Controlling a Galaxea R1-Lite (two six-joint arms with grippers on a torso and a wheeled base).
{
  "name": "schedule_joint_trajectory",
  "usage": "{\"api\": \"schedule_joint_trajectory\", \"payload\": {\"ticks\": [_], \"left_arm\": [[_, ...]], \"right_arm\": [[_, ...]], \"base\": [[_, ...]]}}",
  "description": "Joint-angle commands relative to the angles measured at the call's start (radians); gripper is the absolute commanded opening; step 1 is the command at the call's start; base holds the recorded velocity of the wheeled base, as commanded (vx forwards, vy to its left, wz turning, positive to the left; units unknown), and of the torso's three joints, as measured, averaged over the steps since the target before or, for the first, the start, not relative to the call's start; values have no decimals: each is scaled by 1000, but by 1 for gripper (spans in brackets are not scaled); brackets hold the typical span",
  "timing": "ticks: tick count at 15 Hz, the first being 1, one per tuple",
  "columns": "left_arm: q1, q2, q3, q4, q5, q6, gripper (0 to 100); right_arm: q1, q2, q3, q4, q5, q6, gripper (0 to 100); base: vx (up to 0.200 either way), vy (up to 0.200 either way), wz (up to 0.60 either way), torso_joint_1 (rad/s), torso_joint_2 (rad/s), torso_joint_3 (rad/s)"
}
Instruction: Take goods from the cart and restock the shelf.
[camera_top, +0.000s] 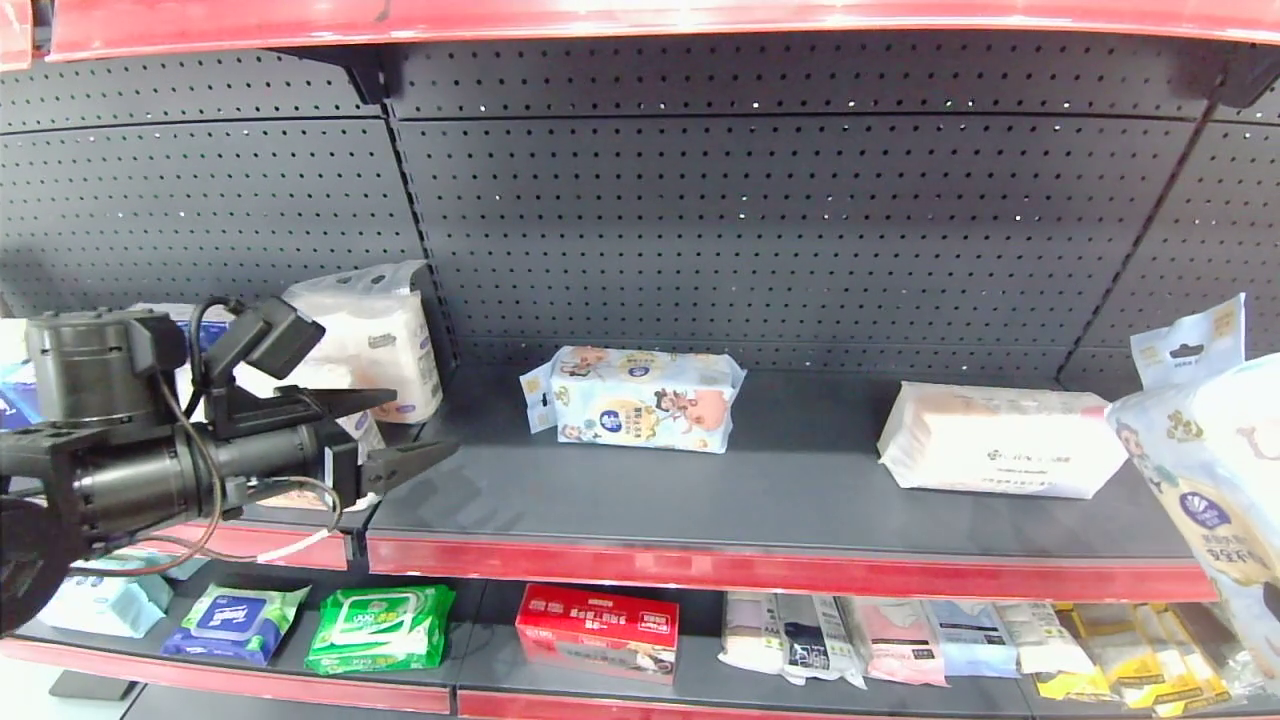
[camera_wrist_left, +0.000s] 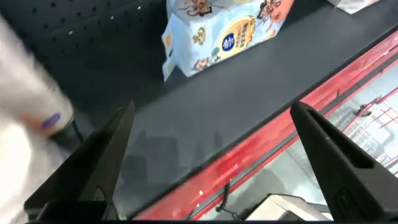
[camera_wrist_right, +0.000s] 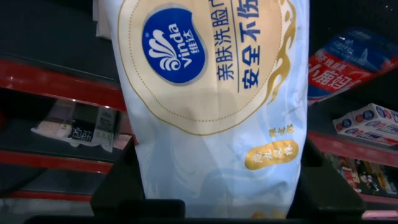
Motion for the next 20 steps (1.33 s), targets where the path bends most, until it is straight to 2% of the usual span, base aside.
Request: {"api": "schedule_joint_trajectory", "payload": {"ticks": [1, 5, 8, 10, 13, 15, 17, 20], "left_arm": [[-8, 105, -43, -30, -16, 2, 100], [-45, 209, -153, -59, -53, 2, 100], [-49, 251, -202, -60, -83, 3, 100], [-49, 289, -242, -62, -109, 29, 100], [-49, 375, -333, -59, -131, 108, 100], [-60, 396, -360, -56, -132, 109, 100], [-82, 459, -442, -54, -171, 109, 100], [-83, 499, -497, -56, -226, 108, 100]], "right_arm": [[6, -21, 10, 1, 6, 0, 0], [8, -112, 45, 1, 36, 79, 0], [8, -154, 59, 1, 50, 131, 0], [6, -167, 62, 1, 47, 148, 0], [3, -176, 69, 1, 41, 148, 0], [3, -176, 69, 1, 41, 148, 0], [2, -185, 80, 1, 39, 147, 0], [0, -211, 111, 1, 38, 145, 0]], "base": [[0, 0, 0, 0, 0, 0], [0, 0, 0, 0, 0, 0], [0, 0, 0, 0, 0, 0], [0, 0, 0, 0, 0, 0], [0, 0, 0, 0, 0, 0], [0, 0, 0, 0, 0, 0], [0, 0, 0, 0, 0, 0], [0, 0, 0, 0, 0, 0]]}}
